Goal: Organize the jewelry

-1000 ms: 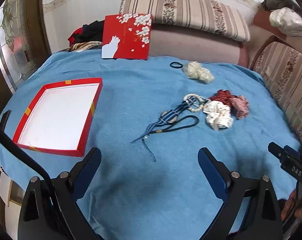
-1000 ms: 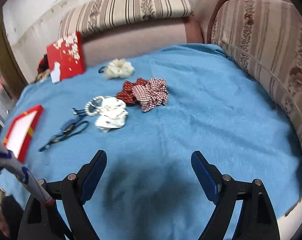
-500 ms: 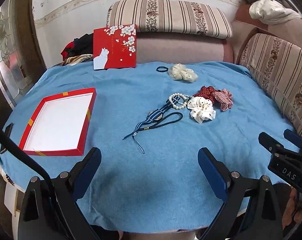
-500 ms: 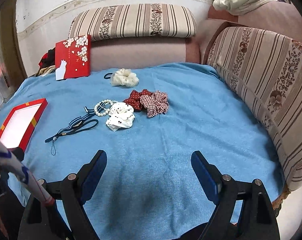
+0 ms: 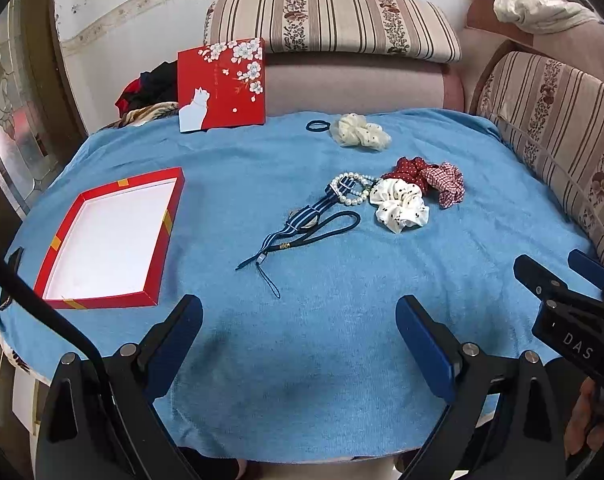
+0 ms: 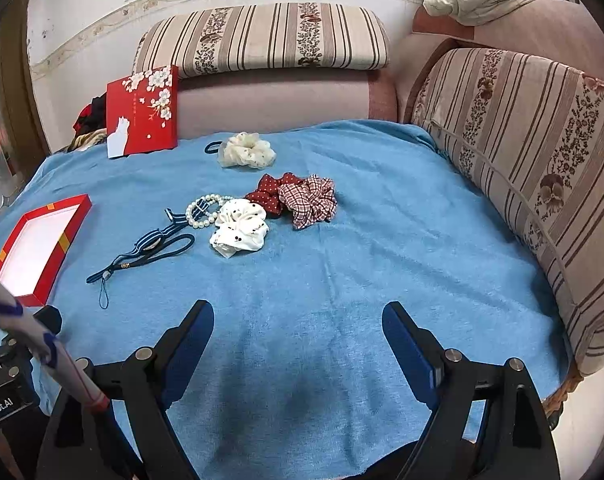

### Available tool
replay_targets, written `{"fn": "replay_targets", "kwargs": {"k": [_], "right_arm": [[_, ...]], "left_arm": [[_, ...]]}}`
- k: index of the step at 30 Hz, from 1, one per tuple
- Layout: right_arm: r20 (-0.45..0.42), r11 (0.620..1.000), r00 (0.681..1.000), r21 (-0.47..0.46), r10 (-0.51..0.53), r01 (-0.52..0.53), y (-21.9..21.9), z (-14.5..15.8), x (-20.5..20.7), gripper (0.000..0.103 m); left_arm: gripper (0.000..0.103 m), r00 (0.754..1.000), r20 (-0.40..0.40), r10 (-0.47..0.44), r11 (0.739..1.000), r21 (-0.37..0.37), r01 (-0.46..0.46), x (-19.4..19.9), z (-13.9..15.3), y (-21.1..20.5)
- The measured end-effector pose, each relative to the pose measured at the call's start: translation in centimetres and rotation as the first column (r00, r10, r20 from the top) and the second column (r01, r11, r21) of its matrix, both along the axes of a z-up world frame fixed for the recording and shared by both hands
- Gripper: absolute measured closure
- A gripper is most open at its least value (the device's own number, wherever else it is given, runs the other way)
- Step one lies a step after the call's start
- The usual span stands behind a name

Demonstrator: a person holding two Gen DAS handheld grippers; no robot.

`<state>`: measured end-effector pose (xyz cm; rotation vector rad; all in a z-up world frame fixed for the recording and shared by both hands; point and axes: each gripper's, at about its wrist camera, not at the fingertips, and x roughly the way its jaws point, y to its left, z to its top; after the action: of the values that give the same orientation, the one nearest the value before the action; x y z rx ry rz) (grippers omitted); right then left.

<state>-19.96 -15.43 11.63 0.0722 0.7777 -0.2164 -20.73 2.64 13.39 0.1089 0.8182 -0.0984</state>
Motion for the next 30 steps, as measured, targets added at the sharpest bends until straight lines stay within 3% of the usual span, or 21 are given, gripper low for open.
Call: {"fn": "replay_targets", "kwargs": {"k": [12,19,24,30], "right_arm": [[-0.032,0.999,0.999,0.027,-0.023,0.024,-2.2,-2.0,2.1,0.013],[-0.054,0.998,0.997,0.040,-0.054,0.056,-4.7,-3.3,3.6,0.013],[-0.061,0.997,0.996,0.054,-0.057,0.061,-6.0,-4.1,4.5,0.014],[-0.055,0.994,0.998,0.102,-0.021,0.027,-7.2,-4.7,6.0,0.022]], "left_arm": [[0.006,0.999,-0.051,-0.009,1.000,-0.007,0.008,3.3,-1.7,-0.5],[0.006,0.995,-0.077,-0.064,0.997,-0.037,0.061,6.3,-2.6,-1.7],[0.029,0.984,-0.114,-0.139,0.988,-0.082,0.130,8.4,-3.4,-3.9],[0.034,0.969,-0.131,-0.211,0.976,-0.080,0.202,11.4,-4.7,-7.3]]}}
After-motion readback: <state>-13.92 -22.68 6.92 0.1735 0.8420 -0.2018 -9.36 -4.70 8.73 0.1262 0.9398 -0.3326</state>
